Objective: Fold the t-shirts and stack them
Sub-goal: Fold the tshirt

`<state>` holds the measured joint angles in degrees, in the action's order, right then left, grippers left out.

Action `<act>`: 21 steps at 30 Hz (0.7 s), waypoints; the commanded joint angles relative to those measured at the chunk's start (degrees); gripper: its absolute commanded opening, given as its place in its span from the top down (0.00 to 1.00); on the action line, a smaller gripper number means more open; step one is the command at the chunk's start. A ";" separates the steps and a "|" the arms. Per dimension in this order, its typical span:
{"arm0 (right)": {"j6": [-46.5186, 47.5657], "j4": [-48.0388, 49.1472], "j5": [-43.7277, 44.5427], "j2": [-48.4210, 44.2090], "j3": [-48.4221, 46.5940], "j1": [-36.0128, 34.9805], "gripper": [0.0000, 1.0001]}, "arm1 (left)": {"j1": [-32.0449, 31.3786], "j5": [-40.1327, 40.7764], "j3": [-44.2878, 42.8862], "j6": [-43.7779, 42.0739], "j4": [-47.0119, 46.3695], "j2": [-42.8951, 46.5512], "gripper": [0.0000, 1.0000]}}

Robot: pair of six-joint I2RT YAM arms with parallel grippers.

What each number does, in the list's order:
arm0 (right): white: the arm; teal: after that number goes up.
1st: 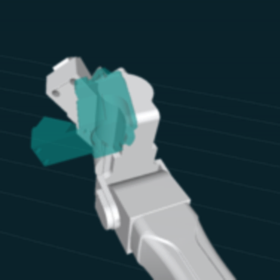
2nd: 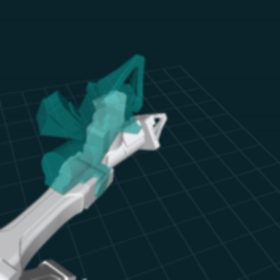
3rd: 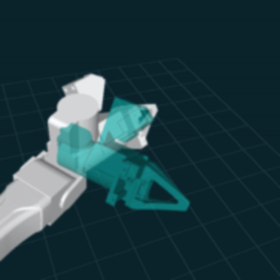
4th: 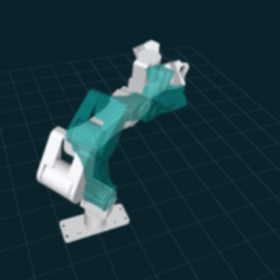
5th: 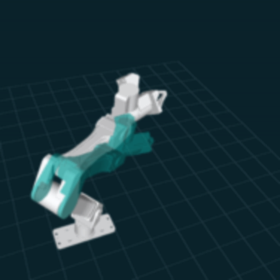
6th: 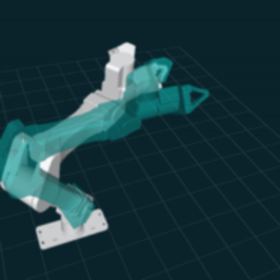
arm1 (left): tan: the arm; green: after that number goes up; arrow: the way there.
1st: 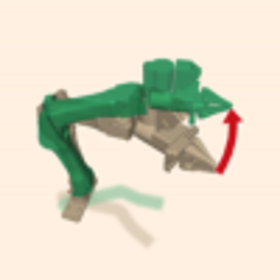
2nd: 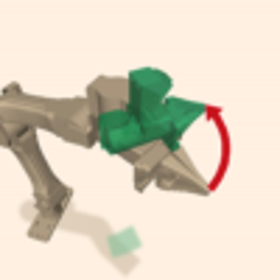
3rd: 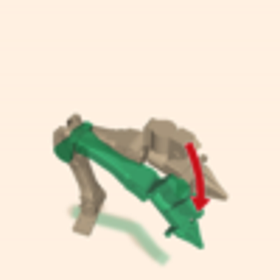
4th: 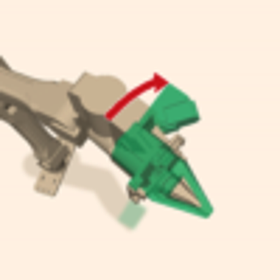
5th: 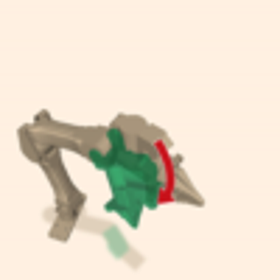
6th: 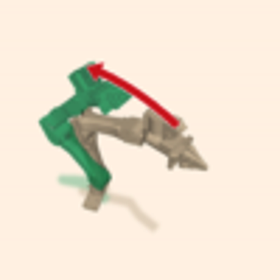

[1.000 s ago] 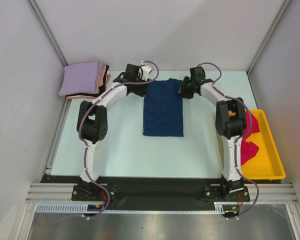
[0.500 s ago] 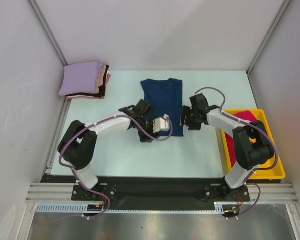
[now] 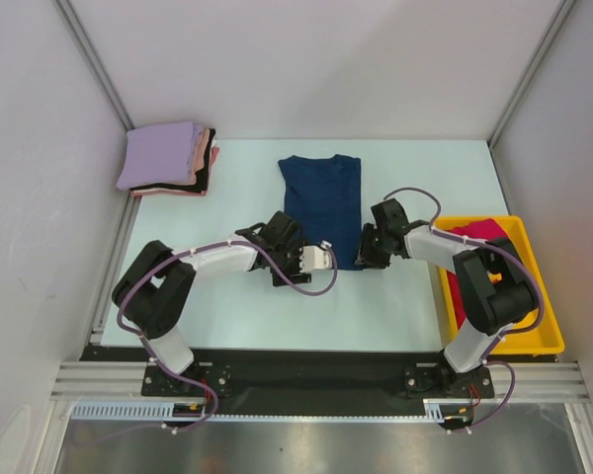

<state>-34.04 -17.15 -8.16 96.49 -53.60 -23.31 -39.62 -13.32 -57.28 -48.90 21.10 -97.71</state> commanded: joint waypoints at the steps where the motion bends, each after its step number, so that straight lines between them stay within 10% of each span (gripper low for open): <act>1: -1.46 1.24 -0.88 1.33 0.87 -0.33 0.65 | -0.11 1.01 1.02 0.83 -6.59 1.48 0.31; 9: -0.68 -0.69 -2.21 1.86 -1.15 -0.16 0.98 | -0.29 5.41 2.52 2.32 -14.51 -0.02 0.57; 14: -0.24 -1.05 -2.56 1.95 -1.24 0.28 1.00 | -0.37 6.29 2.78 3.46 -15.74 0.15 1.00; 21: 0.29 -2.63 -3.08 -0.07 -1.68 0.28 1.00 | -0.29 6.12 2.78 3.47 -10.13 3.04 1.00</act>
<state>-34.70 -17.30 -10.22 97.73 -53.76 -23.00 -39.75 -6.76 -54.92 -45.54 8.58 -97.80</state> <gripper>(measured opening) 0.012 0.006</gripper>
